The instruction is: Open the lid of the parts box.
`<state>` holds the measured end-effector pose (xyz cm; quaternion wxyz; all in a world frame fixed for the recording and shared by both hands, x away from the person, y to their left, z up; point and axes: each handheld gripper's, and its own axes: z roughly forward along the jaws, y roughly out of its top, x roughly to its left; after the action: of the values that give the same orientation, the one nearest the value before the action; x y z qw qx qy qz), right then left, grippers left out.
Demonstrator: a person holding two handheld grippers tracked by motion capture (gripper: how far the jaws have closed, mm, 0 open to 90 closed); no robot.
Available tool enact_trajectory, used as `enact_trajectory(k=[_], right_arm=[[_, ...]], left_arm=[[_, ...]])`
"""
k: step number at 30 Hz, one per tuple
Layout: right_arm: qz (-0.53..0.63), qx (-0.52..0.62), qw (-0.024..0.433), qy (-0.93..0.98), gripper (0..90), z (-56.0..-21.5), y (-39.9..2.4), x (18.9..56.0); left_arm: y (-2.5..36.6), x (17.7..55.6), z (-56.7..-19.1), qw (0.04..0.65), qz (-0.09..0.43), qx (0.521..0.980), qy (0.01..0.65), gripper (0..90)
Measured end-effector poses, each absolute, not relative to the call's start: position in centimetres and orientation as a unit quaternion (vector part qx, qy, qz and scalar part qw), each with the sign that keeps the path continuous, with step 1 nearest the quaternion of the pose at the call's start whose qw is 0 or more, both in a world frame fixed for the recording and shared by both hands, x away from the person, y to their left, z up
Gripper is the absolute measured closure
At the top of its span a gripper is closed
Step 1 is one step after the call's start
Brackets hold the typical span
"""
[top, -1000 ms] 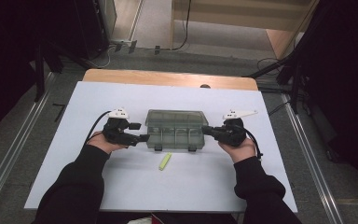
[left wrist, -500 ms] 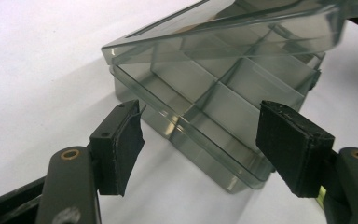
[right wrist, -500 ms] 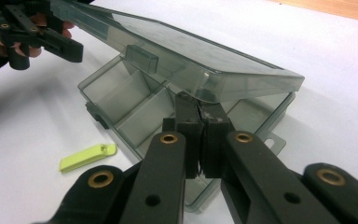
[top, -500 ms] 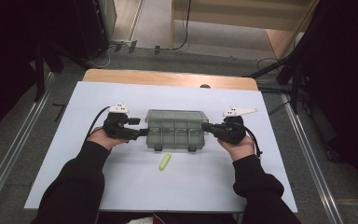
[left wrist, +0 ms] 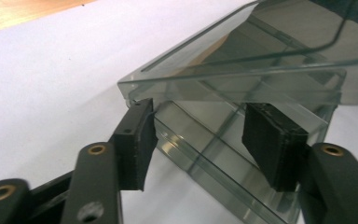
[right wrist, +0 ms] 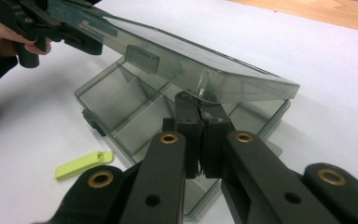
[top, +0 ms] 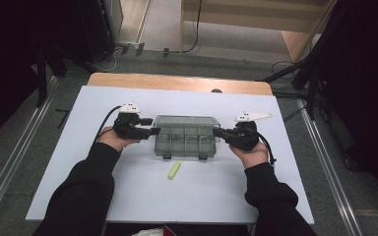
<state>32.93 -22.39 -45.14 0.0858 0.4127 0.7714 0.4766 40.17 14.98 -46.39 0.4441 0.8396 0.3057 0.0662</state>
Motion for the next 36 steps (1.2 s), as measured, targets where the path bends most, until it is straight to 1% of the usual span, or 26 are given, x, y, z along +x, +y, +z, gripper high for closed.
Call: enact_trajectory(k=[5, 7, 8, 9, 11, 12, 19, 20, 22, 23, 26, 29, 30, 31, 32, 33, 34, 36], right_arm=[[0.477, 0.413, 0.083, 0.771, 88.4, -45.2, -22.4, 32.9], [0.477, 0.414, 0.081, 0.771, 87.4, -45.3, -22.4, 32.8], [0.477, 0.414, 0.081, 0.771, 87.4, -45.3, -22.4, 32.8], [0.477, 0.413, 0.078, 0.772, 85.7, -45.4, -22.4, 32.8], [0.477, 0.413, 0.076, 0.772, 85.3, -45.4, -22.5, 32.8], [0.478, 0.413, 0.075, 0.772, 84.3, -45.4, -22.5, 32.8], [0.480, 0.418, 0.071, 0.768, 79.4, -45.6, -22.8, 32.7], [0.482, 0.417, 0.074, 0.767, 76.1, -45.7, -22.9, 32.6], [0.482, 0.418, 0.074, 0.767, 75.3, -45.7, -22.9, 32.6], [0.480, 0.416, 0.075, 0.768, 72.8, -45.8, -23.1, 32.6], [0.478, 0.420, 0.072, 0.768, 72.0, -45.9, -23.2, 32.5], [0.477, 0.422, 0.073, 0.768, 66.3, -46.1, -23.3, 32.6], [0.479, 0.424, 0.074, 0.765, 62.0, -46.3, -23.5, 32.8], [0.479, 0.424, 0.074, 0.765, 62.0, -46.3, -23.5, 32.8], [0.474, 0.430, 0.071, 0.765, 55.9, -46.6, -23.7, 33.1], [0.473, 0.433, 0.070, 0.764, 52.0, -46.8, -23.8, 33.2], [0.473, 0.433, 0.070, 0.764, 52.0, -46.8, -23.8, 33.2], [0.463, 0.444, 0.068, 0.764, 43.2, -47.7, -24.1, 33.9]], left_arm=[[14.9, 40.4, -46.5, 0.448, 0.063, 0.834, 0.315, 47.4], [14.9, 40.4, -46.5, 0.450, 0.066, 0.833, 0.315, 52.3], [14.9, 40.4, -46.5, 0.450, 0.070, 0.832, 0.317, 52.3], [14.8, 40.4, -46.5, 0.450, 0.077, 0.831, 0.319, 54.7], [14.8, 40.5, -46.5, 0.447, 0.080, 0.832, 0.318, 54.8], [14.8, 40.4, -46.5, 0.447, 0.081, 0.832, 0.320, 56.3], [14.7, 40.4, -46.5, 0.450, 0.079, 0.828, 0.325, 58.0], [14.7, 40.4, -46.5, 0.451, 0.078, 0.827, 0.327, 58.0], [14.7, 40.4, -46.5, 0.453, 0.078, 0.825, 0.329, 58.1], [14.7, 40.4, -46.5, 0.454, 0.078, 0.825, 0.329, 57.9], [14.6, 40.4, -46.6, 0.452, 0.078, 0.826, 0.327, 57.9], [14.5, 40.4, -46.6, 0.454, 0.076, 0.825, 0.328, 58.0], [14.5, 40.4, -46.6, 0.455, 0.076, 0.824, 0.328, 58.1], [14.5, 40.4, -46.6, 0.456, 0.076, 0.823, 0.329, 58.1], [14.5, 40.4, -46.6, 0.456, 0.075, 0.822, 0.331, 58.2], [14.5, 40.4, -46.6, 0.457, 0.074, 0.822, 0.332, 58.1], [14.5, 40.4, -46.6, 0.457, 0.077, 0.821, 0.333, 58.1], [14.4, 40.4, -46.7, 0.456, 0.078, 0.821, 0.334, 58.2]])
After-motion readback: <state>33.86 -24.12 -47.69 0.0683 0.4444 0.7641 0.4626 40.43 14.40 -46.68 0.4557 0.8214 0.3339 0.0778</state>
